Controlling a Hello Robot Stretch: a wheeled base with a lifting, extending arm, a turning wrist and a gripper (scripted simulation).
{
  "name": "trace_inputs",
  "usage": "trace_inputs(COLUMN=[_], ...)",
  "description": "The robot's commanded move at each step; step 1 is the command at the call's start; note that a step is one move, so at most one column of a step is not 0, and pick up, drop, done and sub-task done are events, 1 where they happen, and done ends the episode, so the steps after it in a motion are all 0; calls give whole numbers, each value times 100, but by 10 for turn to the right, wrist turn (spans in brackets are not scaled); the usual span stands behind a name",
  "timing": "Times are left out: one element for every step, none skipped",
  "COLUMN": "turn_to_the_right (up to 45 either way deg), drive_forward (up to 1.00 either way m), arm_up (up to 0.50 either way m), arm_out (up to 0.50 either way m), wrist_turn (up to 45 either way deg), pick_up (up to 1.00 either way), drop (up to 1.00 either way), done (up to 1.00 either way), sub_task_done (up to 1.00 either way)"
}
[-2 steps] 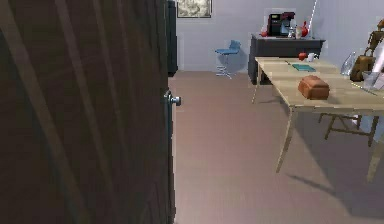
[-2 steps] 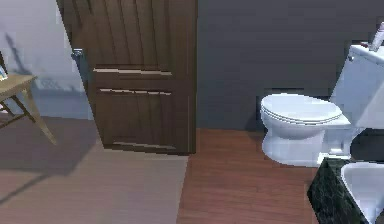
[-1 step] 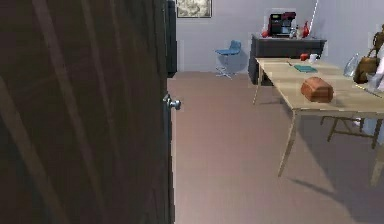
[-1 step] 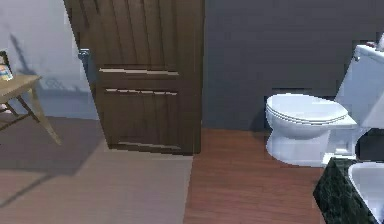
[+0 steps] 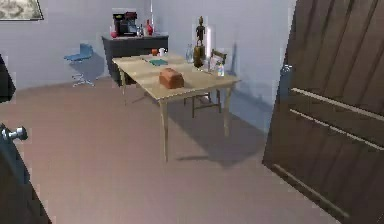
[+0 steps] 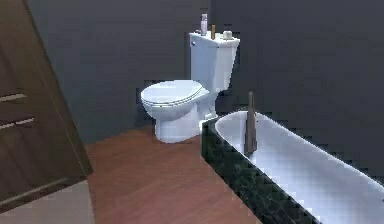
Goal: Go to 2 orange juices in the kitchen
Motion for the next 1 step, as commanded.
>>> trace_inputs(turn_to_the_right=[0], drive_forward=[100], arm_up=[0], arm_out=[0], wrist_turn=[0], pick_up=[0], drop=[0], done=[0], sub_task_done=[0])
